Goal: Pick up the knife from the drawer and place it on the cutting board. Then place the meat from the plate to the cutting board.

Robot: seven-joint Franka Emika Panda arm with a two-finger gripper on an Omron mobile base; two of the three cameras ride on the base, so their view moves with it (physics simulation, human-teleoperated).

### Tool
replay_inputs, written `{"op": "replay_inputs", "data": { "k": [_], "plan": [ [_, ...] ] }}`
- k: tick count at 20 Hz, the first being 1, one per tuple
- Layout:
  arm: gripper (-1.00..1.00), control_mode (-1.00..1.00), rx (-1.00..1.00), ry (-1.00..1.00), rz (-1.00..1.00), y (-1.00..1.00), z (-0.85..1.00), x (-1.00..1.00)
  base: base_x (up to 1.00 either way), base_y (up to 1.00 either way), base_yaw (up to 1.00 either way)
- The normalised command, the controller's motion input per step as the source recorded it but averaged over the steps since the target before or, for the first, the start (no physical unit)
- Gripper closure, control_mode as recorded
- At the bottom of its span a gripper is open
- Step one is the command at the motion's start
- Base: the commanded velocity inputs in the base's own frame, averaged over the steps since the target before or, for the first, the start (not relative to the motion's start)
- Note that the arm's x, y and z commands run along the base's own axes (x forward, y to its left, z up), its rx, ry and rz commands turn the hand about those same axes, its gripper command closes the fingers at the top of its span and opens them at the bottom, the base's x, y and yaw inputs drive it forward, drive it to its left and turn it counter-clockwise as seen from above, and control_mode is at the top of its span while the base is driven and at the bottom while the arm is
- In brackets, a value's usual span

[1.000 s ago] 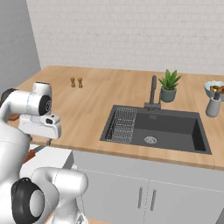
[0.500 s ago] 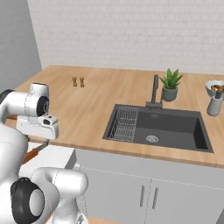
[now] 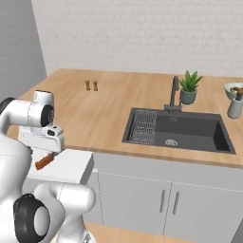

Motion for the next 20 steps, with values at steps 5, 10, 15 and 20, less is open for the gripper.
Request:
{"op": "replay_inputs", "data": {
  "k": [5,10,15,20],
  "plan": [
    [-1.00,1.00,0.00,0.00,0.00,0.00,0.00,0.00,-0.31,1.00,-0.09],
    [-1.00,1.00,0.00,0.00,0.00,0.00,0.00,0.00,-0.26,1.00,-0.10],
    [-1.00,1.00,0.00,0.00,0.00,0.00,0.00,0.00,-0.18,1.00,-0.09],
    [-1.00,1.00,0.00,0.00,0.00,0.00,0.00,0.00,-0.09,1.00,-0.08]
  ]
}}
